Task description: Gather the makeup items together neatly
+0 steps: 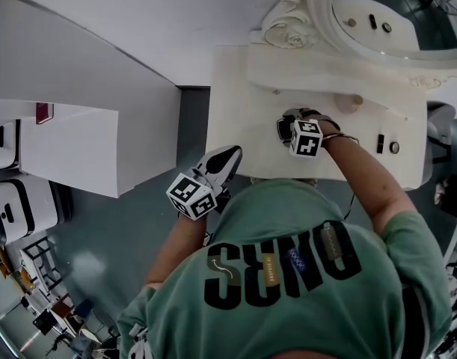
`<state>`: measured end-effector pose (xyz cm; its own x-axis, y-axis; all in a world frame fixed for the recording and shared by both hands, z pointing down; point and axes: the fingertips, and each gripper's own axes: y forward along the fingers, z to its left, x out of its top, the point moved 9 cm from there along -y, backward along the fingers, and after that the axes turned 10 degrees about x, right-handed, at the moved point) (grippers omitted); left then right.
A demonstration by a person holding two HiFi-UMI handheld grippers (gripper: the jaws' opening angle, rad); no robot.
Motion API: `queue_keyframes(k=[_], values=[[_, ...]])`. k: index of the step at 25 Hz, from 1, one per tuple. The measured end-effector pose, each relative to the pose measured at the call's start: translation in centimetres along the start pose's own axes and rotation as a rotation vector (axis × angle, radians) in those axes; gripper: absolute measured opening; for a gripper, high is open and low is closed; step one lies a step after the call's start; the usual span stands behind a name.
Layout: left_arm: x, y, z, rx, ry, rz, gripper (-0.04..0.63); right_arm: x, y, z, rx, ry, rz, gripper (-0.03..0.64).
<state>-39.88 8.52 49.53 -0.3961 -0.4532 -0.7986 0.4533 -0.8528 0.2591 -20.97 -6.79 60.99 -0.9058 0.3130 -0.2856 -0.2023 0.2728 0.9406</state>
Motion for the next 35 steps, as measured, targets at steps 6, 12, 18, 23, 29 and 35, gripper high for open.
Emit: queue_keyframes(k=[6, 12, 18, 23, 29, 35], values=[[-0.1, 0.1, 0.3, 0.01, -0.011, -0.006, 0.003, -0.4, 0.0, -0.5, 0.021, -0.01, 0.002, 0.321], [0.2, 2.0, -1.5, -0.008, 0.009, 0.006, 0.003, -1.8, -1.8, 0.3, 0.011, 0.013, -0.053, 0.313], [-0.6, 6.9, -6.5, -0.058, 0.046, 0.043, 0.003, -7.4, -6.3, 2.1, -0.043, 0.05, -0.122, 0.311], [-2.3, 13.6, -13.5, -0.118, 0.073, 0.074, 0.003, -16.2, -10.7, 4.6, -0.085, 0.101, -0.166, 0.31], [-5.0, 22.6, -23.0, -0.206, 0.082, 0.103, 0.003, -29.1, -15.2, 8.5, -0.131, 0.165, -0.166, 0.308], [-7.7, 28.3, -30.3, -0.265, 0.108, 0.15, 0.003, -40.9, -16.7, 11.9, -0.144, 0.238, -0.113, 0.308]])
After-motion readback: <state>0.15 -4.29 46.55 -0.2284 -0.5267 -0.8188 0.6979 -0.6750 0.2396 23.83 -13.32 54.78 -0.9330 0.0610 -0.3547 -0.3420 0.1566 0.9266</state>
